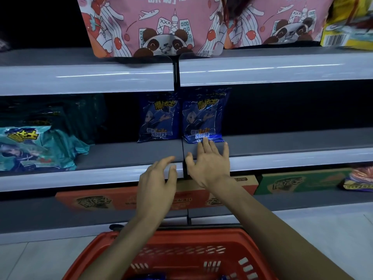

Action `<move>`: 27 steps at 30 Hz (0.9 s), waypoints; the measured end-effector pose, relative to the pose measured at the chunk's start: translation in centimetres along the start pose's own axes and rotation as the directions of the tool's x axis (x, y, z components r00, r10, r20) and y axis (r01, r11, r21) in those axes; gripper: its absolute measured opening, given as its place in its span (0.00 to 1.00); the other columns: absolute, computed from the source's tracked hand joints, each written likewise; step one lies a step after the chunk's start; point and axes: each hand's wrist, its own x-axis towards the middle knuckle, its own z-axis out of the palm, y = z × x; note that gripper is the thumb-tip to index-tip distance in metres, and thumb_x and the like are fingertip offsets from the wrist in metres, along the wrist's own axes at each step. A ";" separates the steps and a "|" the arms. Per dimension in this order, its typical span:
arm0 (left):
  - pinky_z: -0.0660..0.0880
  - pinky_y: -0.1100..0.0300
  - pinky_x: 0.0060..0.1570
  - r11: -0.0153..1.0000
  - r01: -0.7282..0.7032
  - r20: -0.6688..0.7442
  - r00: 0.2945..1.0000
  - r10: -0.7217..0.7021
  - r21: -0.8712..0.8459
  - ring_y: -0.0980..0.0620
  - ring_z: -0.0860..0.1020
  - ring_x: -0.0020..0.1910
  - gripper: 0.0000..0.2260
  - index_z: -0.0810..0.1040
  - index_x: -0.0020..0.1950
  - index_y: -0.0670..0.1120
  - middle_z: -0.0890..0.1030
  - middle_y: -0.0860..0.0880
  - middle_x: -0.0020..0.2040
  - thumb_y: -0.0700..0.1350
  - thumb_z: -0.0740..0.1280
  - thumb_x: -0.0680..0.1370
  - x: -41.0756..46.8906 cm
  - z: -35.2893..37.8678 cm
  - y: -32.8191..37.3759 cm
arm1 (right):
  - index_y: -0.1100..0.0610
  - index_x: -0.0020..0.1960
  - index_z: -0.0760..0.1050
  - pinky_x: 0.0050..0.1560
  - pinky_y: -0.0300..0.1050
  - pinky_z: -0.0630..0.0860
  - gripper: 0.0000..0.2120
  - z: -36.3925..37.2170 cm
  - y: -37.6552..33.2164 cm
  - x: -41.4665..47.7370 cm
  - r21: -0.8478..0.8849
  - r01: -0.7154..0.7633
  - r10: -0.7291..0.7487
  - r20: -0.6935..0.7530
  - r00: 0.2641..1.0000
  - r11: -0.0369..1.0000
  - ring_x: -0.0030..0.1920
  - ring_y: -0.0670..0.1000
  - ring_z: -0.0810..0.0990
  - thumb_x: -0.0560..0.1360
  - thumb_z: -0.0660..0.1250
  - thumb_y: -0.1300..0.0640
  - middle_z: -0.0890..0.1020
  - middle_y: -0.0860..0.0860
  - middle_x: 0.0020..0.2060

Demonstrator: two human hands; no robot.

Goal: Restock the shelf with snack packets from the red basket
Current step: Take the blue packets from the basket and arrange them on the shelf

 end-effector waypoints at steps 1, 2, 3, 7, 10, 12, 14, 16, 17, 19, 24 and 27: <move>0.75 0.53 0.66 0.999 -0.009 0.008 1.000 0.009 0.035 0.55 0.77 0.66 0.15 0.79 0.70 0.53 0.81 0.56 0.67 0.50 0.62 0.85 0.4 -0.2 -0.1 | 0.58 0.84 0.54 0.80 0.66 0.36 0.35 -0.1 -0.1 0.1 0.003 -0.005 0.004 0.006 1.000 1.000 0.84 0.52 0.50 0.83 0.42 0.39 0.51 0.54 0.84; 0.75 0.52 0.66 0.999 -0.010 0.012 1.000 0.010 0.051 0.54 0.77 0.66 0.15 0.79 0.71 0.53 0.81 0.55 0.67 0.50 0.62 0.85 0.7 -0.4 -0.1 | 0.57 0.84 0.54 0.80 0.66 0.36 0.35 -0.2 -0.2 0.2 0.006 -0.007 0.007 0.012 1.000 1.000 0.84 0.52 0.50 0.83 0.42 0.39 0.51 0.54 0.84; 0.75 0.52 0.66 0.998 -0.009 0.011 1.000 0.008 0.060 0.54 0.77 0.67 0.15 0.78 0.71 0.53 0.81 0.55 0.67 0.50 0.62 0.85 0.9 -0.6 -0.1 | 0.57 0.84 0.53 0.80 0.66 0.36 0.35 -0.3 -0.3 0.3 0.008 -0.009 0.009 0.019 1.000 1.000 0.84 0.52 0.49 0.83 0.42 0.39 0.51 0.54 0.84; 0.75 0.48 0.66 0.993 -0.028 0.017 1.000 0.026 0.118 0.52 0.78 0.66 0.16 0.78 0.71 0.52 0.81 0.54 0.67 0.51 0.62 0.85 1.5 -1.3 -0.2 | 0.56 0.84 0.52 0.80 0.66 0.36 0.35 -0.4 -0.5 0.3 0.017 -0.024 0.023 0.030 0.999 1.000 0.84 0.53 0.48 0.83 0.42 0.39 0.50 0.54 0.84; 0.74 0.46 0.67 0.973 -0.054 0.055 0.998 0.043 0.225 0.49 0.79 0.65 0.16 0.79 0.70 0.50 0.82 0.52 0.66 0.51 0.61 0.85 1.6 -1.5 -0.4 | 0.56 0.84 0.52 0.80 0.66 0.37 0.34 -0.1 -0.6 -0.5 0.000 -0.025 0.025 0.007 1.000 1.000 0.84 0.53 0.49 0.83 0.43 0.40 0.52 0.54 0.84; 0.73 0.46 0.67 0.952 -0.078 0.078 0.995 0.057 0.297 0.48 0.79 0.64 0.18 0.80 0.69 0.49 0.83 0.51 0.66 0.54 0.59 0.85 1.6 -1.5 -0.7 | 0.57 0.84 0.54 0.81 0.65 0.38 0.34 0.0 -0.7 -0.8 -0.003 -0.021 0.021 -0.004 1.000 1.000 0.84 0.54 0.50 0.83 0.43 0.40 0.54 0.55 0.84; 0.72 0.47 0.68 0.926 -0.111 0.104 0.991 0.079 0.360 0.48 0.79 0.65 0.22 0.80 0.70 0.49 0.82 0.51 0.66 0.57 0.56 0.83 1.3 -1.4 -0.9 | 0.57 0.84 0.54 0.81 0.65 0.39 0.34 0.0 -0.7 -0.6 -0.011 -0.021 0.021 0.000 1.000 1.000 0.84 0.54 0.50 0.83 0.43 0.41 0.55 0.55 0.84; 0.71 0.48 0.69 0.902 -0.144 0.127 0.987 0.100 0.408 0.48 0.78 0.66 0.24 0.79 0.70 0.50 0.82 0.51 0.67 0.58 0.54 0.82 1.2 -1.3 -1.2 | 0.57 0.84 0.54 0.81 0.65 0.39 0.34 -0.1 -0.7 -0.3 -0.006 -0.027 0.027 0.007 1.000 1.000 0.84 0.54 0.50 0.83 0.43 0.41 0.55 0.54 0.84; 0.69 0.49 0.70 0.887 -0.161 0.140 0.984 0.110 0.433 0.49 0.77 0.68 0.25 0.79 0.71 0.50 0.81 0.52 0.68 0.59 0.53 0.82 1.2 -1.3 -1.3 | 0.57 0.84 0.54 0.81 0.65 0.38 0.34 -0.2 -0.7 -0.2 0.000 -0.030 0.030 0.007 1.000 1.000 0.84 0.54 0.50 0.83 0.42 0.41 0.55 0.54 0.84; 0.66 0.50 0.72 0.856 -0.193 0.163 0.978 0.129 0.480 0.50 0.75 0.71 0.26 0.78 0.72 0.50 0.80 0.52 0.70 0.59 0.52 0.82 1.5 -1.3 -1.3 | 0.57 0.84 0.54 0.81 0.65 0.38 0.34 -0.1 -0.7 -0.3 0.007 -0.029 0.029 -0.001 1.000 1.000 0.84 0.54 0.50 0.83 0.43 0.41 0.55 0.54 0.84; 0.57 0.49 0.77 0.785 -0.241 0.223 0.966 0.134 0.571 0.49 0.65 0.80 0.26 0.70 0.79 0.51 0.70 0.48 0.79 0.61 0.54 0.84 3.7 -1.5 -0.2 | 0.56 0.84 0.54 0.81 0.64 0.38 0.33 0.0 -0.6 -1.0 0.016 -0.010 0.010 -0.047 0.999 1.000 0.84 0.53 0.50 0.84 0.45 0.41 0.55 0.53 0.84; 0.52 0.46 0.80 0.742 -0.252 0.272 0.957 0.097 0.621 0.48 0.57 0.83 0.28 0.61 0.83 0.54 0.60 0.47 0.84 0.64 0.53 0.84 5.3 -1.3 -0.1 | 0.55 0.85 0.51 0.82 0.63 0.41 0.32 -0.4 -0.3 -0.7 0.043 0.001 0.003 -0.091 0.996 0.999 0.84 0.54 0.49 0.84 0.46 0.42 0.52 0.53 0.84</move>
